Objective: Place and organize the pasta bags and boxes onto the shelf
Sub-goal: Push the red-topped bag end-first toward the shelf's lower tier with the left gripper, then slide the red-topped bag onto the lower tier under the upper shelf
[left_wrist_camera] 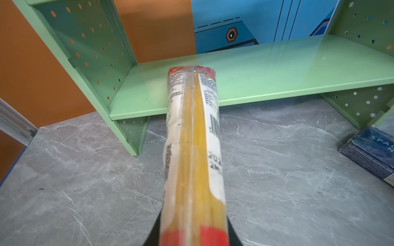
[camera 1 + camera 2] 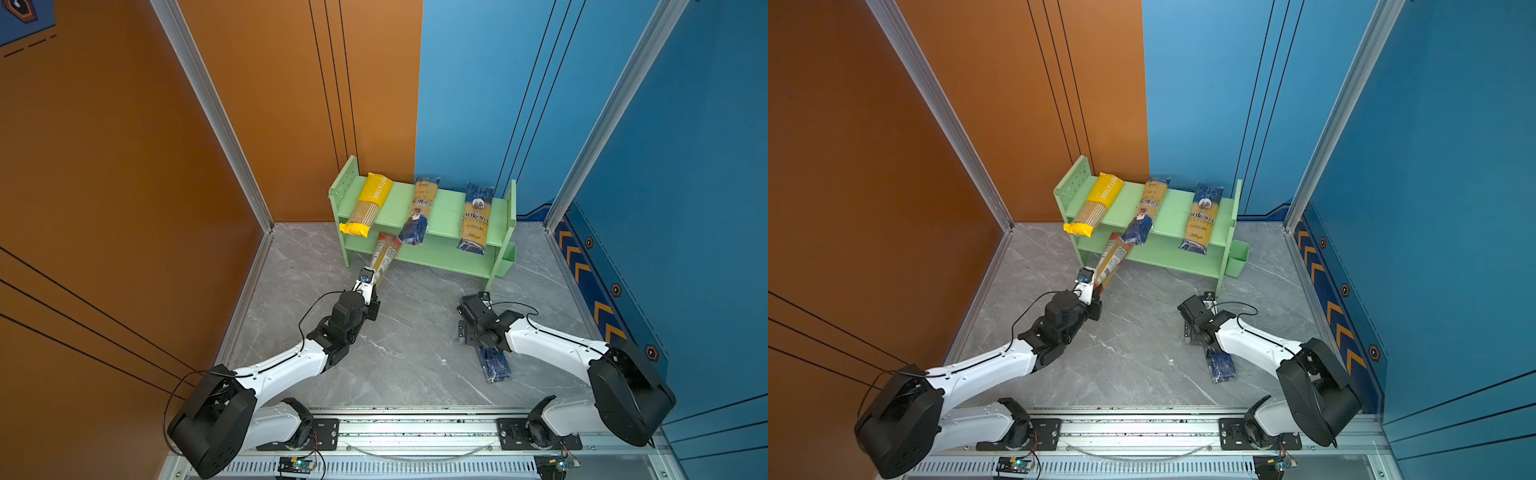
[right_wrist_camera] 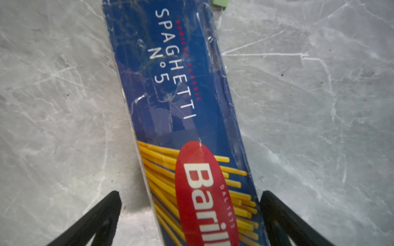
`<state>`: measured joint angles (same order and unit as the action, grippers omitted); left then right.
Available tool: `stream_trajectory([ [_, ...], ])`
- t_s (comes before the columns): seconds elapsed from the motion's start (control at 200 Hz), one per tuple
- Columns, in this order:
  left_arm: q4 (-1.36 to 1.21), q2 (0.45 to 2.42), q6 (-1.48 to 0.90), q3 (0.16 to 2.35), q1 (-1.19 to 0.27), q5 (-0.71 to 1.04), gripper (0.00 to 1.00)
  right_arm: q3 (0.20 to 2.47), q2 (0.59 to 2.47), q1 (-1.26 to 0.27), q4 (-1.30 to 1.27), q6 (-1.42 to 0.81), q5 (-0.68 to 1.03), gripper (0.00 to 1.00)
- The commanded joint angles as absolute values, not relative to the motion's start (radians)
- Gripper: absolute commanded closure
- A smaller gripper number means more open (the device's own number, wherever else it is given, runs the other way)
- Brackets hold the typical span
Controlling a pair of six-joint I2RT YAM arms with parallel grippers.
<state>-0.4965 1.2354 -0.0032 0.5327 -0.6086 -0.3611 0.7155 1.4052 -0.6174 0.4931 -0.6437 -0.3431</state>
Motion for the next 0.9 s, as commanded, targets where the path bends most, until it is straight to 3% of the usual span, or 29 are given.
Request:
stream_trajectory([
  [0.0,-0.737,1.236,0.003,0.601,-0.598,-0.359,1.00,0.733,1.412,-0.626,0.490,-0.641,-0.348,0.00],
  [0.896,-0.995,1.556,0.006,0.725,-0.567,-0.400,1.00,0.730,1.393,-0.623,0.493,-0.632,-0.352,0.00],
])
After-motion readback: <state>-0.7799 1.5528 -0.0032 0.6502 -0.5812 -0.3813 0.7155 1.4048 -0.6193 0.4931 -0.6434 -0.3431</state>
